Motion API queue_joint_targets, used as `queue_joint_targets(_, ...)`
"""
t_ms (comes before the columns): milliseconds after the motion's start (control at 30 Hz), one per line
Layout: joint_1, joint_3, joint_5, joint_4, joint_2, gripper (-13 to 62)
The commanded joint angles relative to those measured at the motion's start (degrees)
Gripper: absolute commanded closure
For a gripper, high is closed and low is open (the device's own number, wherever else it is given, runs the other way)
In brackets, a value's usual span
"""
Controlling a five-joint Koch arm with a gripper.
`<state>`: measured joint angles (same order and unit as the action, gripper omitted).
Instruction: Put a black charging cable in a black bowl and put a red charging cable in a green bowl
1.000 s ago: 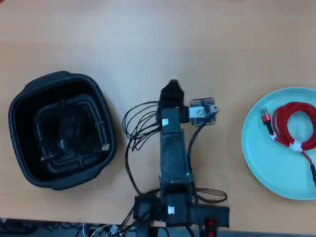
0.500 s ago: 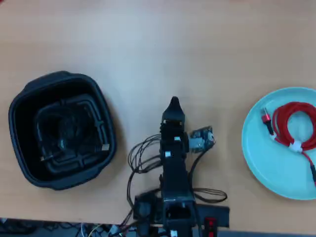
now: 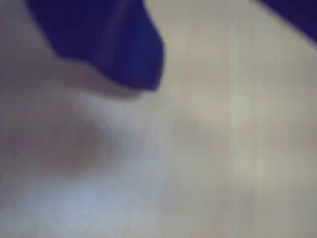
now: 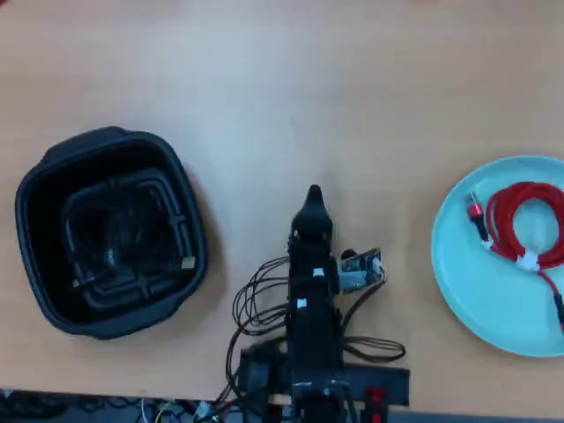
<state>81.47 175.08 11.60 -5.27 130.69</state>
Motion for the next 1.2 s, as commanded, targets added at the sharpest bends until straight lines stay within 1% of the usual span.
queue_joint_targets(0,0.18,2.64,0.53,-0.44,4.92,-2.5)
queue_joint_targets(267,-1.49,5.71,0.18,-1.05,4.48,-2.5)
queue_joint_targets(1167,-1.49,5.62,0.44,-1.14,4.48,-2.5)
